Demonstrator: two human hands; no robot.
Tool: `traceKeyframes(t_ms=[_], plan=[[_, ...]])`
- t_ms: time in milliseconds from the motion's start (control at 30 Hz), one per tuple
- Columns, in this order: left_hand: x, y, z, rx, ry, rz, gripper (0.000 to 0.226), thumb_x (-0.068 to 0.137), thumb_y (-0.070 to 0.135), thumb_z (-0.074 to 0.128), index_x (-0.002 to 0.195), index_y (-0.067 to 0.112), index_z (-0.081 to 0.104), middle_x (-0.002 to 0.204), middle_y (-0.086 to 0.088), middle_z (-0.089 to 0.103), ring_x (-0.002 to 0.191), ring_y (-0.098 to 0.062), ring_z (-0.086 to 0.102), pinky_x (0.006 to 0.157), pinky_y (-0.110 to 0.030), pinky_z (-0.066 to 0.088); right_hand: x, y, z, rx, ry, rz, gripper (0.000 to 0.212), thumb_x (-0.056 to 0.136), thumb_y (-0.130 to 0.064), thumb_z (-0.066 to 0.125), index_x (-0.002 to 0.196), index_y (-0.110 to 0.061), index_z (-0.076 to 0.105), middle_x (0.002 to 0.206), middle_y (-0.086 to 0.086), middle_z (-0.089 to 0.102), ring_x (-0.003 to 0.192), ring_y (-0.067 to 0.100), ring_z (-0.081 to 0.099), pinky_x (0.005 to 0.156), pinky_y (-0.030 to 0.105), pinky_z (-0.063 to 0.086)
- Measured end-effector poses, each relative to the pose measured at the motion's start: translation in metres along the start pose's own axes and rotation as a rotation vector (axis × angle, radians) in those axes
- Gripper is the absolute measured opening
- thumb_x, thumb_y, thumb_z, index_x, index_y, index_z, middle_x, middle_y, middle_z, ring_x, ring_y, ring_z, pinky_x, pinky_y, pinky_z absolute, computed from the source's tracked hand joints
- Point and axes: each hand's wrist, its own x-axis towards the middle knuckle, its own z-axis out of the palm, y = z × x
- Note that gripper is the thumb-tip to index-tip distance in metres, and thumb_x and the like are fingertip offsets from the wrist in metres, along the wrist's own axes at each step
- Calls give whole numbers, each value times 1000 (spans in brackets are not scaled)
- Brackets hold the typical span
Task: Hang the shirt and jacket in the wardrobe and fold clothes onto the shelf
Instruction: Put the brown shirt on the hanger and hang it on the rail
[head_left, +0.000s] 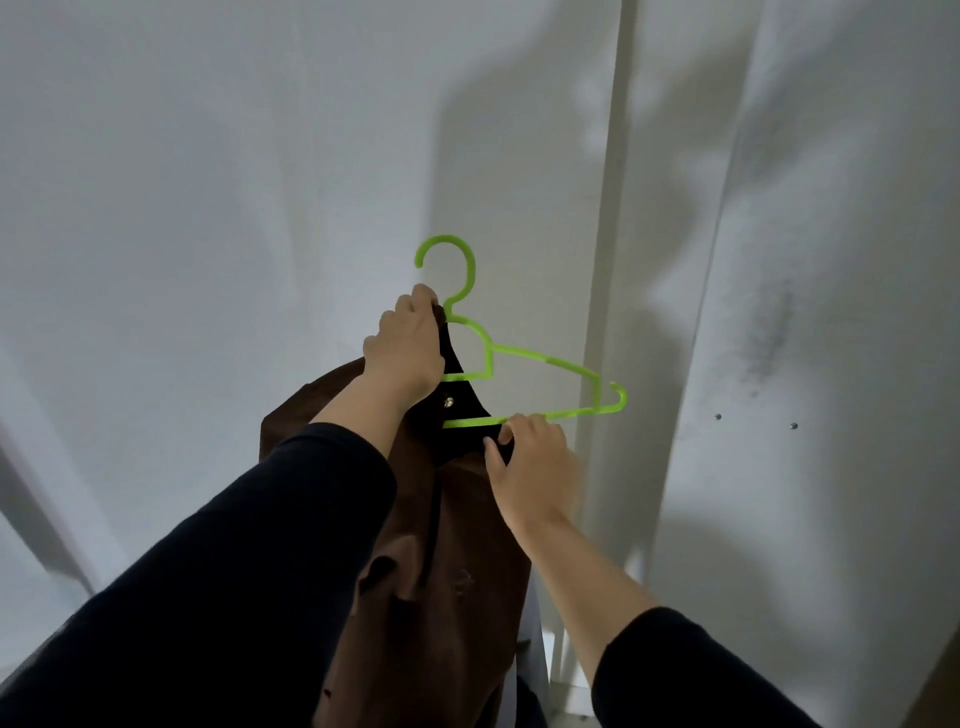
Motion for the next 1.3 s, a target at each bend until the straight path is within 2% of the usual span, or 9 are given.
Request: traceKeyframes(t_ms=[167, 367, 433, 500, 600, 767, 967, 1133, 1300], plan=[[-1, 9, 0, -54, 8, 37, 49, 80, -9, 45, 124, 11, 34, 113, -9, 44, 98, -27, 45, 75, -41, 44, 10, 6, 5, 190, -284, 621, 42, 85, -43, 64, 113, -16, 49, 115, 6, 50, 104, 27, 55, 73, 34, 44], [2, 8, 1, -31, 45, 48, 60, 77, -13, 39, 127, 19, 32, 106, -7, 39, 92, -25, 38, 71, -42, 42, 32, 26, -7, 814, -408, 1092, 21, 93, -2, 49, 112, 3, 57, 84, 19, 64, 45, 23, 64, 43, 30, 56], [3, 4, 1, -14, 47, 57, 61, 78, -12, 37, 130, 20, 32, 110, -8, 40, 94, -25, 36, 72, -43, 42, 44, 32, -22, 1229, -291, 1267, 25, 95, 7, 43, 118, 6, 54, 113, 27, 63, 70, 33, 70, 52, 30, 58], [3, 1, 3, -19, 60, 81, 60, 79, -11, 36, 130, 19, 33, 111, -10, 40, 96, -28, 38, 72, -44, 41, 57, 40, -43, 1507, -192, 1360, 19, 98, 7, 35, 101, 8, 54, 135, 22, 53, 116, 36, 58, 92, 40, 49], [2, 7, 10, -51, 117, 93, 60, 79, -12, 37, 132, 17, 34, 113, -12, 41, 99, -31, 40, 69, -44, 39, 74, 52, -83, 1566, -197, 1381, 29, 98, 6, 32, 73, 6, 46, 121, 18, 59, 120, 26, 55, 103, 35, 43], [7, 42, 18, -74, 194, 82, 66, 79, -13, 42, 137, 16, 31, 121, -13, 40, 105, -33, 40, 69, -43, 41, 96, 67, -127, 1345, -229, 1320, 30, 97, -1, 34, 71, -6, 47, 71, 6, 50, 60, 18, 50, 54, 25, 41], [12, 93, 18, -210, 241, 60, 60, 81, -12, 39, 133, 16, 33, 122, -13, 40, 108, -34, 37, 72, -45, 36, 107, 92, -194, 1556, -173, 1156, 30, 93, 4, 24, 77, -4, 48, 86, 12, 54, 85, 25, 57, 65, 33, 42], [5, 150, 25, -302, 258, 59, 47, 85, -7, 36, 127, 14, 35, 120, -13, 41, 107, -34, 38, 71, -45, 36, 105, 106, -246, 1621, 72, 1076, 23, 55, 5, 28, 70, -7, 41, 77, 11, 48, 67, 25, 50, 60, 34, 39], [-5, 200, 29, -332, 214, 102, 47, 87, -4, 38, 130, 14, 34, 121, -12, 41, 109, -35, 39, 69, -46, 37, 97, 142, -304, 1660, 157, 1054, 10, 68, -13, 45, 75, -9, 51, 86, 9, 57, 77, 27, 59, 72, 30, 46]])
